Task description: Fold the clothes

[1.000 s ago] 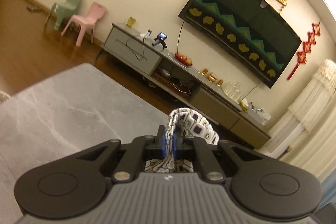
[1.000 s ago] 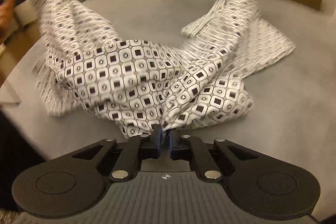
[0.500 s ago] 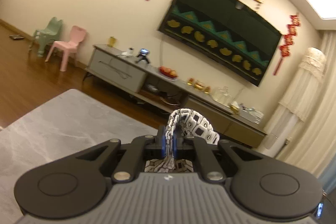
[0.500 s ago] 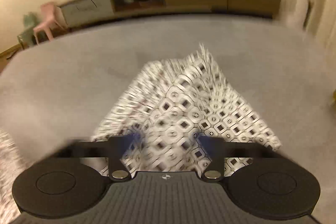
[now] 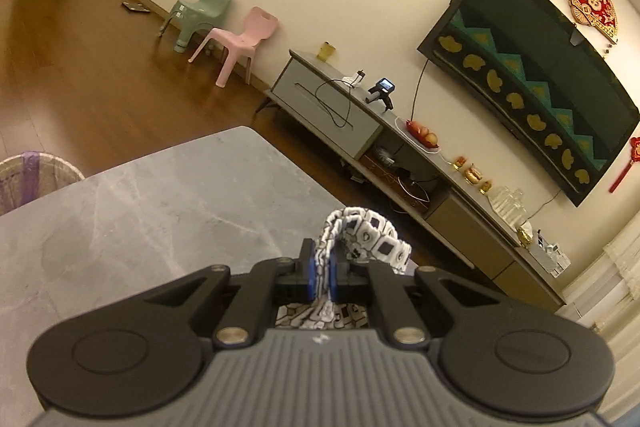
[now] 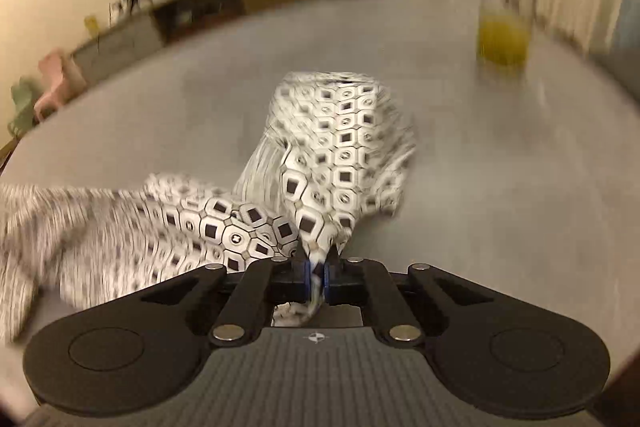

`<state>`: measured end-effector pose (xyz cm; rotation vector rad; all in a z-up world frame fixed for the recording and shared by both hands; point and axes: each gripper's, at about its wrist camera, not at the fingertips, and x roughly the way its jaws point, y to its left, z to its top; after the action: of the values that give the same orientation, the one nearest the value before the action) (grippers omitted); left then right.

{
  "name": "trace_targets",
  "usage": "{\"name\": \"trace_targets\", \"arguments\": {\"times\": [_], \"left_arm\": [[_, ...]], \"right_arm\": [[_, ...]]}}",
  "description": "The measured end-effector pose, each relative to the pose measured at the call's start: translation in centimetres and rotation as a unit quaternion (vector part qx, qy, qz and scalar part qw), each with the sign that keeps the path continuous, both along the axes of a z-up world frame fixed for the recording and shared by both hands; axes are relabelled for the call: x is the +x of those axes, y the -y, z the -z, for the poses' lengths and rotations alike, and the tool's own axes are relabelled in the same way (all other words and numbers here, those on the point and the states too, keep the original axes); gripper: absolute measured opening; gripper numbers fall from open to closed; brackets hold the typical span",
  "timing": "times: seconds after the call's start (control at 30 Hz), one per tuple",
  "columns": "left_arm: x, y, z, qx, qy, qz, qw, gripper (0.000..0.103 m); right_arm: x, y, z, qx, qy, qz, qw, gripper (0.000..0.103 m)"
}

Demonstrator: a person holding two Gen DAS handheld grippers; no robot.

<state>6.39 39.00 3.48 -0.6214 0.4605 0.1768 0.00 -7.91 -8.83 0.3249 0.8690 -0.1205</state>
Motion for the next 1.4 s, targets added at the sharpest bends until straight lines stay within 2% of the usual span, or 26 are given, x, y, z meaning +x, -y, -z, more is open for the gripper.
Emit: {"name": "trace_targets", "arguments": {"times": [0.03,0.07,0.1,0.13,0.17,0.2,0.23,0.33,0.4,0.43,0.47,0.5,0.63,0.77,0.8,0.83,0.87,0.9,0.97,1.03,1.1,1.2,1.23,1.27,1.3,1.4], "left_arm": [[-0.1,-0.1,0.0,0.003,0.001,-0.003,1.0000,0.006],[-0.2,-0.1,0.0,0.006,0.002,-0.006,1.0000,0.006],[-0.3,-0.1,0.0,0.008,0.003,-0.008,0.9999,0.006],[-0.4,-0.3,0.0,0.008,0.004,-0.009,0.9999,0.006],[-0.4,-0.4,0.0,0.008,0.005,-0.009,0.9999,0.006],[-0.2,-0.4,-0.1,0.008,0.006,-0.002,0.9999,0.006],[-0.1,-0.4,-0.1,0.008,0.007,0.004,0.9999,0.006],[0.4,-0.3,-0.1,0.009,0.011,0.024,0.9996,0.006],[0.5,-0.3,-0.2,0.015,0.012,0.029,0.9994,0.006],[0.4,-0.5,-0.2,0.019,0.012,0.020,0.9996,0.006],[0.3,-0.8,-0.2,0.021,0.012,0.009,0.9997,0.006],[0.0,-1.7,-0.1,0.015,0.013,-0.014,0.9997,0.006],[-1.4,-5.3,0.1,-0.025,0.024,-0.084,0.9959,0.006],[-1.1,-5.4,0.1,-0.038,0.020,-0.065,0.9970,0.006],[-1.0,-5.0,0.0,-0.036,0.021,-0.057,0.9975,0.006],[-0.9,-4.7,-0.1,-0.033,0.021,-0.050,0.9979,0.006],[-0.9,-4.3,-0.2,-0.028,0.024,-0.047,0.9982,0.006],[-0.9,-4.0,-0.4,-0.023,0.026,-0.045,0.9984,0.006],[-1.0,-3.8,-0.5,-0.014,0.029,-0.050,0.9982,0.006],[-1.2,-4.1,-0.4,-0.017,0.029,-0.057,0.9978,0.006],[-1.4,-4.4,-0.2,-0.022,0.027,-0.062,0.9975,0.006],[-1.6,-5.0,0.0,-0.025,0.027,-0.059,0.9976,0.006],[-1.6,-5.3,0.1,-0.025,0.026,-0.058,0.9977,0.006],[-1.6,-5.7,0.1,-0.026,0.025,-0.060,0.9975,0.006],[-1.7,-6.0,0.1,-0.030,0.024,-0.063,0.9972,0.006],[-1.7,-7.0,0.2,-0.044,0.026,-0.066,0.9965,0.006]], "right_arm": [[-0.8,-0.4,-0.2,-0.003,0.002,-0.012,1.000,0.025],[-1.1,-1.1,-0.8,-0.020,0.011,-0.024,0.999,0.045],[-1.4,-1.9,-1.8,-0.052,0.028,-0.036,0.998,0.056],[-1.7,-2.9,-2.7,-0.092,0.050,-0.047,0.993,0.075],[-1.8,-3.5,-3.5,-0.131,0.066,-0.060,0.987,0.084],[-1.8,-4.0,-4.1,-0.170,0.081,-0.074,0.979,0.086],[-1.6,-4.6,-4.4,-0.201,0.087,-0.087,0.972,0.086],[0.6,-5.2,-4.5,-0.239,0.072,-0.125,0.960,0.086],[4.0,-4.6,-3.0,-0.241,0.028,-0.139,0.960,0.080],[5.5,-4.1,-1.8,-0.235,0.000,-0.141,0.962,0.056],[6.1,-3.6,-1.4,-0.239,-0.014,-0.135,0.962,0.019],[6.5,-3.1,-1.4,-0.247,-0.022,-0.125,0.961,0.012],[5.9,-1.6,-2.5,-0.294,-0.044,-0.087,0.951,0.011],[2.1,-2.3,-2.9,-0.360,-0.086,-0.121,0.921,0.012],[1.5,-2.7,-3.4,-0.358,-0.079,-0.120,0.922,0.015],[1.1,-3.1,-4.0,-0.351,-0.067,-0.116,0.927,0.023],[1.0,-3.5,-4.9,-0.333,-0.046,-0.115,0.935,0.035],[0.7,-3.9,-6.0,-0.304,-0.019,-0.116,0.945,0.043],[1.4,-4.4,-7.3,-0.235,0.030,-0.128,0.963,0.070],[2.8,-4.8,-7.5,-0.168,0.050,-0.148,0.973,0.081],[4.9,-5.7,-6.8,-0.148,0.043,-0.170,0.973,0.081],[7.5,-7.8,-4.7,-0.162,0.014,-0.212,0.964,0.081],[7.9,-8.4,-4.1,-0.171,-0.003,-0.229,0.958,0.077],[8.0,-9.0,-3.6,-0.182,-0.022,-0.247,0.951,0.057],[8.2,-9.7,-3.2,-0.192,-0.040,-0.265,0.944,0.046],[4.6,-11.8,-3.6,-0.192,-0.046,-0.341,0.919,0.040]]}}
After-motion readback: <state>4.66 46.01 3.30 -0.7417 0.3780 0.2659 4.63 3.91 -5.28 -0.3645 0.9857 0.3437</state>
